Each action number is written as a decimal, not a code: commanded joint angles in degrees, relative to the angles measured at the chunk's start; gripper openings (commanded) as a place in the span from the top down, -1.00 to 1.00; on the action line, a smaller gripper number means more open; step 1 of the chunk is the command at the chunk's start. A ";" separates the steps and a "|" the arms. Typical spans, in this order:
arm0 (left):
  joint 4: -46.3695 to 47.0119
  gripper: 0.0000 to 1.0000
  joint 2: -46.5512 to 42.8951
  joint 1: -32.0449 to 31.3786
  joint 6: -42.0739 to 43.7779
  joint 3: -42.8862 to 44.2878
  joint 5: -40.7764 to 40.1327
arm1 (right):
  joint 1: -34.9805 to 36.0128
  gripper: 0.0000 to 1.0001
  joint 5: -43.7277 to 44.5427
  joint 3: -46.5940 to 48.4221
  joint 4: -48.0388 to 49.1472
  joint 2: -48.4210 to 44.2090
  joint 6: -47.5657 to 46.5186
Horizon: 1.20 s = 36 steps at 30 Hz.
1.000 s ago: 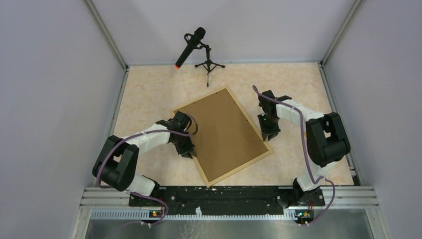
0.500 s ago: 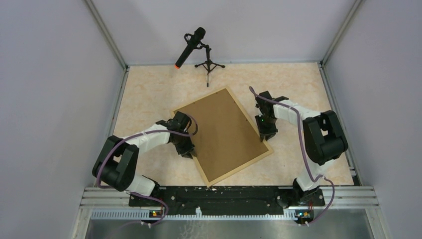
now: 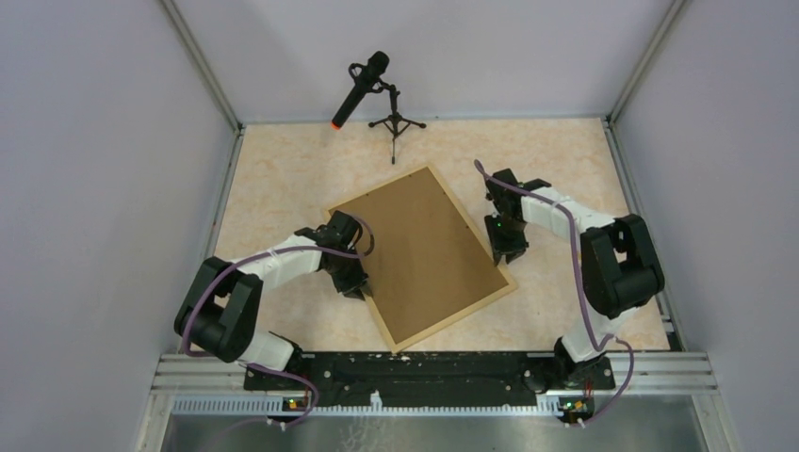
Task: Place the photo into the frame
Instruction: Install the photo frame at the center of the board.
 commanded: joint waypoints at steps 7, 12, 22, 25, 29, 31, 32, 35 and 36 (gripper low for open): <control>2.29 1.00 2.53 -0.33 0.38 -3.64 -4.80 | 0.68 0.47 3.68 2.11 0.05 -0.97 -0.34; 2.23 1.00 2.74 -0.18 0.35 -3.37 -4.77 | 0.96 0.51 4.20 2.34 1.03 1.06 -0.82; 2.36 1.00 3.03 -0.16 0.53 -3.50 -4.66 | 1.85 0.53 4.03 1.65 1.76 2.74 -1.28; 2.32 1.00 2.88 -0.03 0.52 -3.58 -4.72 | 2.57 0.53 3.77 0.96 1.82 2.42 -1.28; 2.45 1.00 2.86 0.04 0.51 -3.74 -4.61 | 2.76 0.52 3.48 -0.02 2.39 2.38 -1.27; 2.50 1.00 2.94 0.06 0.56 -3.80 -4.54 | 2.76 0.51 3.68 -0.42 2.81 2.38 -1.20; 2.50 1.00 2.94 0.03 0.52 -3.87 -4.50 | 2.75 0.51 4.29 -0.65 2.94 2.52 -1.19; 2.52 1.00 2.99 0.10 0.60 -3.75 -4.55 | 2.75 0.51 6.83 -0.82 3.10 3.42 -1.19; 2.51 1.00 2.88 0.15 0.69 -3.76 -4.50 | 2.76 0.52 7.14 -0.77 3.22 3.70 -1.15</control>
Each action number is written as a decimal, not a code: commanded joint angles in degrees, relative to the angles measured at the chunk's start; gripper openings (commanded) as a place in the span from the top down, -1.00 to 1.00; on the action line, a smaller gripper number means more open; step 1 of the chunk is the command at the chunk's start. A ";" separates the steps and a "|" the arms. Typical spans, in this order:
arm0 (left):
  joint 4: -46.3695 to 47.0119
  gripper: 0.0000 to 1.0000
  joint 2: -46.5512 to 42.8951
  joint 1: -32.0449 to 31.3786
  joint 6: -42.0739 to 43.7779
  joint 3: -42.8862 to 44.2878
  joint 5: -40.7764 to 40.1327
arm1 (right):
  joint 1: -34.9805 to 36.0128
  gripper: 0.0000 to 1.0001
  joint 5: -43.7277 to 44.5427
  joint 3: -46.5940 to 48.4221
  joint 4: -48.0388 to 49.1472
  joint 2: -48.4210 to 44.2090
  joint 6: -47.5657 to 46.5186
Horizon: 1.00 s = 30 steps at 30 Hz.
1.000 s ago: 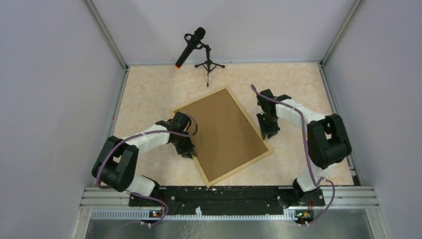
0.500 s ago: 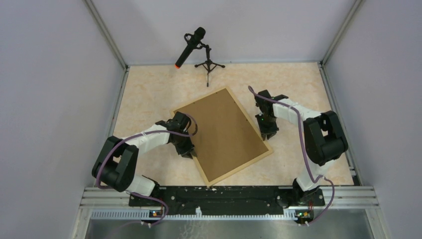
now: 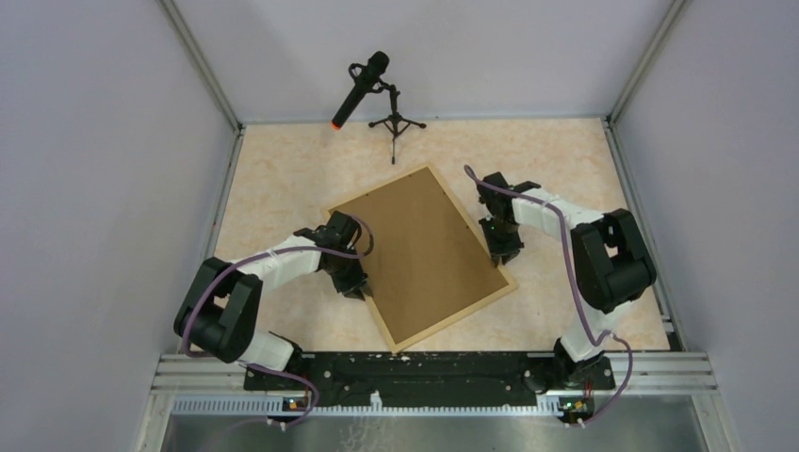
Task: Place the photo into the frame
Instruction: Install the photo frame at the center of the board.
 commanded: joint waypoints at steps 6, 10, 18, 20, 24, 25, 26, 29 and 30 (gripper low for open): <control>2.06 1.00 3.06 -0.24 0.74 -3.46 -5.09 | 0.49 0.51 2.19 0.67 0.55 -0.09 0.51; 2.27 1.00 3.15 -0.24 0.82 -3.65 -4.97 | 0.52 0.51 5.65 1.23 -1.37 -1.81 0.58; 2.19 1.00 3.08 -0.13 1.08 -3.67 -4.98 | 0.57 0.52 6.35 -0.29 -0.19 -0.29 0.42; 2.06 1.00 3.12 -0.13 1.10 -3.55 -5.05 | 0.44 0.52 6.56 -1.13 1.11 0.60 0.39; 1.83 1.00 2.71 0.17 1.55 -3.41 -5.02 | -0.02 0.52 2.06 -5.39 5.77 2.32 0.60; 1.60 1.00 2.61 0.25 1.65 -3.36 -5.10 | -0.40 0.52 -0.07 -6.71 7.42 2.46 0.77; 1.43 1.00 2.51 0.38 1.82 -3.27 -5.24 | -1.02 0.52 -2.39 -8.15 9.60 2.49 0.99; 1.20 1.00 2.39 0.53 2.13 -3.14 -5.12 | -2.52 0.52 -8.46 -10.79 12.76 2.65 1.95; 1.18 1.00 2.47 0.54 2.14 -3.03 -5.14 | -2.71 0.53 -9.89 -11.06 13.26 2.89 2.28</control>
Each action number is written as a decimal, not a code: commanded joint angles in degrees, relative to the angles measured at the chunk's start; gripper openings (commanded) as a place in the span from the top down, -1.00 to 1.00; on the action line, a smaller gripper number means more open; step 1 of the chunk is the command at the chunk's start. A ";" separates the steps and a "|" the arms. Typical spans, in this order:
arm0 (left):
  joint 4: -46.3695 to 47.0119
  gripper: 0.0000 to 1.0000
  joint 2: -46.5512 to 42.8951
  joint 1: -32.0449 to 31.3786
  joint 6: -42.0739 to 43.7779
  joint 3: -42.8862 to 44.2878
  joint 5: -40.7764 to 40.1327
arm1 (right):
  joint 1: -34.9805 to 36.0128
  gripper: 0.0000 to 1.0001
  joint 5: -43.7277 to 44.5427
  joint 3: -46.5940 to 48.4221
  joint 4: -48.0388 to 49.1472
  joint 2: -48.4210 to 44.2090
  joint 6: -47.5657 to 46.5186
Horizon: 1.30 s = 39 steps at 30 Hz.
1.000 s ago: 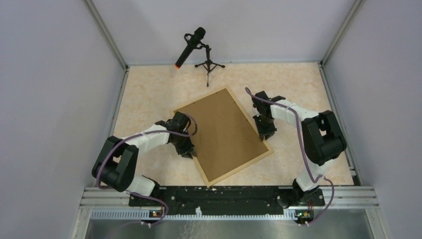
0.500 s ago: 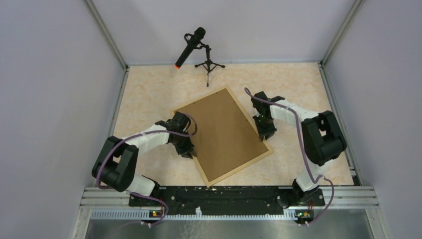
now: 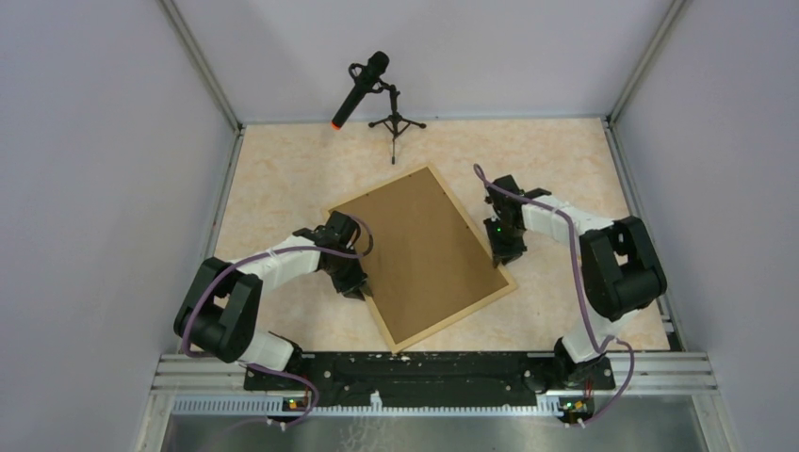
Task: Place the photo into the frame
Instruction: Install the photo frame at the center of the board.
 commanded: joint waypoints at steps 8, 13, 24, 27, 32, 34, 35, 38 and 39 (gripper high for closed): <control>1.59 1.00 2.94 0.07 1.29 -3.07 -4.69 | -1.87 0.55 -21.72 -7.67 10.61 7.77 4.90; 2.29 1.00 3.01 0.00 1.06 -3.65 -3.88 | -0.96 0.44 -19.85 -4.12 5.21 5.85 3.69; 2.65 1.00 2.13 0.08 1.17 -4.68 -4.51 | -1.12 0.32 -3.25 3.00 -6.29 -6.62 1.31; 2.45 1.00 2.63 0.78 3.78 -3.88 -5.33 | 1.04 0.47 1.00 3.28 -5.70 -7.90 -0.13; -3.01 1.00 4.62 1.22 8.99 1.48 -12.16 | 3.41 0.49 3.53 2.85 -3.27 -6.34 -0.10; -2.95 1.00 3.99 1.23 10.72 1.91 -12.65 | 4.19 0.49 4.17 2.76 -2.89 -5.30 -0.07; -3.27 1.00 3.84 1.28 11.52 2.18 -14.80 | 4.58 0.49 4.11 2.76 -2.50 -4.93 -0.07; -4.04 1.00 3.88 1.24 14.76 3.24 -17.06 | 4.94 0.47 6.53 2.91 -2.98 -4.61 -0.01; -4.20 1.00 3.96 1.28 15.60 3.46 -17.81 | 4.97 0.47 7.03 3.03 -3.30 -4.53 -0.32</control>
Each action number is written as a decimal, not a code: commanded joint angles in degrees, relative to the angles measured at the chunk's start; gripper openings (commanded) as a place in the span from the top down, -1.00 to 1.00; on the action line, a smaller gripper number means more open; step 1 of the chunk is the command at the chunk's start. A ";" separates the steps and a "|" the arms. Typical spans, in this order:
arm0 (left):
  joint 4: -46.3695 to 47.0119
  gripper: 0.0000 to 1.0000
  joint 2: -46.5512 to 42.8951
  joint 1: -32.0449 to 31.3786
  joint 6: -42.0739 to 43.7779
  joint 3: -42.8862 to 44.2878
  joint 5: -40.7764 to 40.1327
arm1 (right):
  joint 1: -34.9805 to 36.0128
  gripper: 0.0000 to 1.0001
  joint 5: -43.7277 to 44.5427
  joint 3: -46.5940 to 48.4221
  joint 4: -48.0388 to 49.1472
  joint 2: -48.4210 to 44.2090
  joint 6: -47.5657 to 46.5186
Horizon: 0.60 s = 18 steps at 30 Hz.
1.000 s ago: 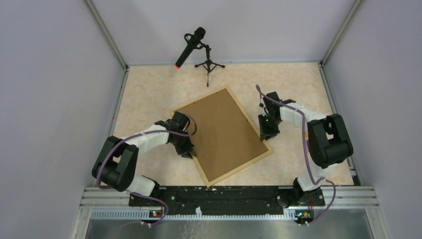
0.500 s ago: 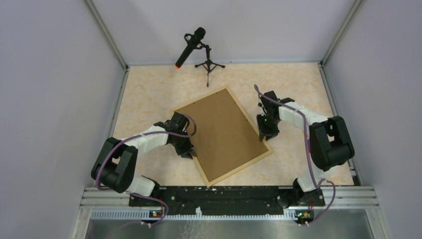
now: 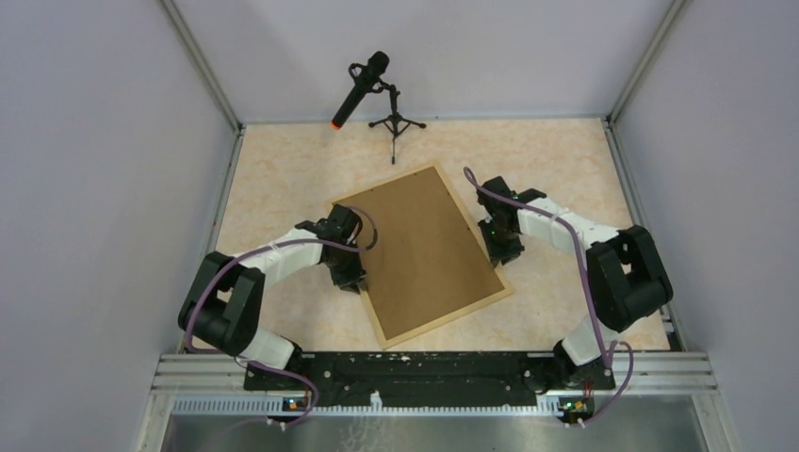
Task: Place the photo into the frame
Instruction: Install the photo frame at the center of the board, then adjust the photo frame at the center of the board.
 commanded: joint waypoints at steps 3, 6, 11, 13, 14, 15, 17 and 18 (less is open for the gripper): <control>-2.22 1.00 2.41 0.39 9.10 0.37 -14.79 | 0.96 0.49 3.37 2.13 0.62 1.06 -0.91; -1.94 1.00 3.59 0.43 8.54 0.30 -12.75 | 1.72 0.52 1.98 1.60 1.41 1.90 -0.71; -2.10 1.00 4.84 0.39 7.35 -0.48 -12.23 | 2.78 0.56 1.68 1.12 1.19 2.80 -0.38; -2.06 1.00 4.74 0.34 6.95 -0.88 -12.03 | 3.02 0.56 1.70 0.97 1.38 2.74 -0.35; -2.02 1.00 4.67 0.40 6.87 -0.91 -12.07 | 3.02 0.56 1.86 0.97 1.40 2.98 -0.42; -1.96 1.00 4.68 0.38 6.74 -0.95 -12.17 | 3.03 0.56 2.20 0.98 1.42 3.06 -0.45; -2.19 1.00 4.62 0.38 6.56 -0.91 -12.20 | 3.03 0.56 2.66 1.11 1.45 3.32 -0.46; -2.28 1.00 4.50 0.38 6.47 -0.92 -12.20 | 3.03 0.56 2.91 1.06 1.42 3.53 -0.46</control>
